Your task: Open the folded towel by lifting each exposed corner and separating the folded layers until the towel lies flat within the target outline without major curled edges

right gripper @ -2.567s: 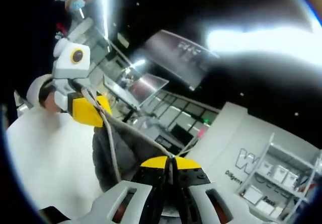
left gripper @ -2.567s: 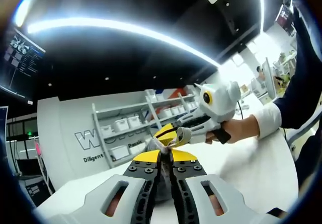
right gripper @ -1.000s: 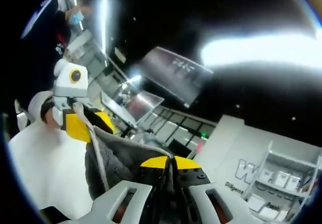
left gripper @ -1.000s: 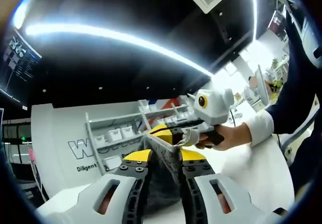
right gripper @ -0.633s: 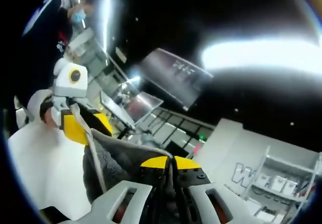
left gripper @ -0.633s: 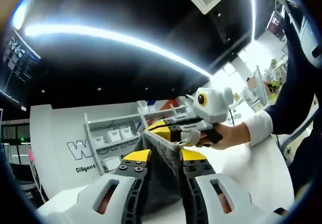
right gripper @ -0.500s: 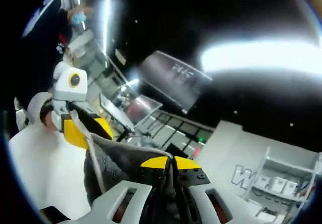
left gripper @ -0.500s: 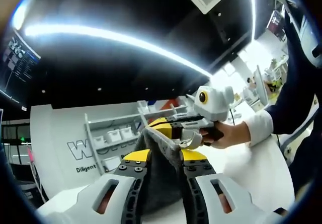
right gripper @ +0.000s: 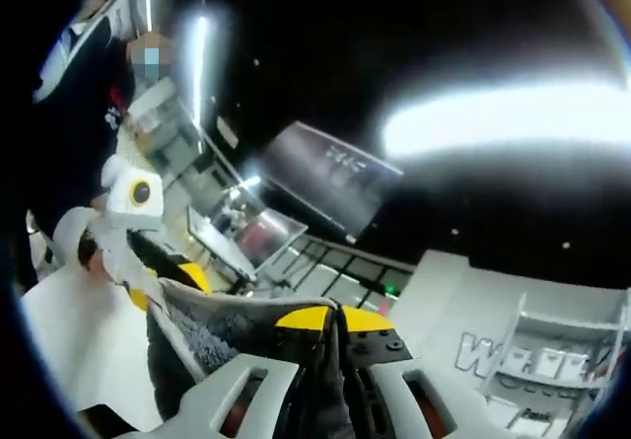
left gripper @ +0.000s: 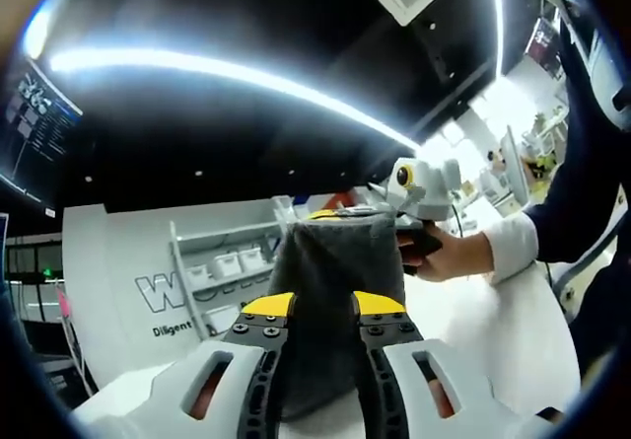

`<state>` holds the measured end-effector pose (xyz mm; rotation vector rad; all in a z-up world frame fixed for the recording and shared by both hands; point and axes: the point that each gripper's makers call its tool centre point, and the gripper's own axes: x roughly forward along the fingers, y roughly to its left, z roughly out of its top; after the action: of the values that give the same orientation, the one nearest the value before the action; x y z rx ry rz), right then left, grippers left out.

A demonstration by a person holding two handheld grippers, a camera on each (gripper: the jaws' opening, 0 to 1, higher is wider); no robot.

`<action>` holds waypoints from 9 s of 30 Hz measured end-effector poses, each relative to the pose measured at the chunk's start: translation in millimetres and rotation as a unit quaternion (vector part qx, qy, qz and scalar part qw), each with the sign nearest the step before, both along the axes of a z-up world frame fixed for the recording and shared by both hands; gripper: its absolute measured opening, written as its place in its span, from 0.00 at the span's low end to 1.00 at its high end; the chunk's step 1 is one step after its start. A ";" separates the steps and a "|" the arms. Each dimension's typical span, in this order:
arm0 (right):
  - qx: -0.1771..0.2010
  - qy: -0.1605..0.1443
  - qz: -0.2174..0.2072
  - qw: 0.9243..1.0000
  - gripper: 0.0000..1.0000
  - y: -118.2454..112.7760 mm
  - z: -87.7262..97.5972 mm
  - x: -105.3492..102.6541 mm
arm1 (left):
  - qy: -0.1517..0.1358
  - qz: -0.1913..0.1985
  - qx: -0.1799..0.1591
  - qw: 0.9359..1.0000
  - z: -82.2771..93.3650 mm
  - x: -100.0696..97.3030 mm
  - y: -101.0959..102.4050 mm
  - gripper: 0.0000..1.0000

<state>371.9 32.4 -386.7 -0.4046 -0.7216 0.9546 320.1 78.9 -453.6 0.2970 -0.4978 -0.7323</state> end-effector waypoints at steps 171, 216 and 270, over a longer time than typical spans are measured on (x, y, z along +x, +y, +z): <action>-0.066 0.073 -0.169 0.981 0.00 -1.1 124.0 -40.6 | 0.020 0.016 -0.085 0.996 80.2 -50.7 6.5 0.02; -0.061 0.074 -0.184 0.978 0.00 -54.1 136.6 -55.3 | -0.049 0.097 -0.067 0.992 145.2 -52.1 90.7 0.01; -0.119 0.188 -0.230 0.948 0.00 -111.9 53.2 -2.5 | 0.046 0.109 0.135 0.984 84.5 34.1 40.8 0.01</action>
<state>369.5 -79.4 -333.5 -0.5552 -0.1475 0.6461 354.2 119.7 -369.1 0.5609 -0.2716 -0.5955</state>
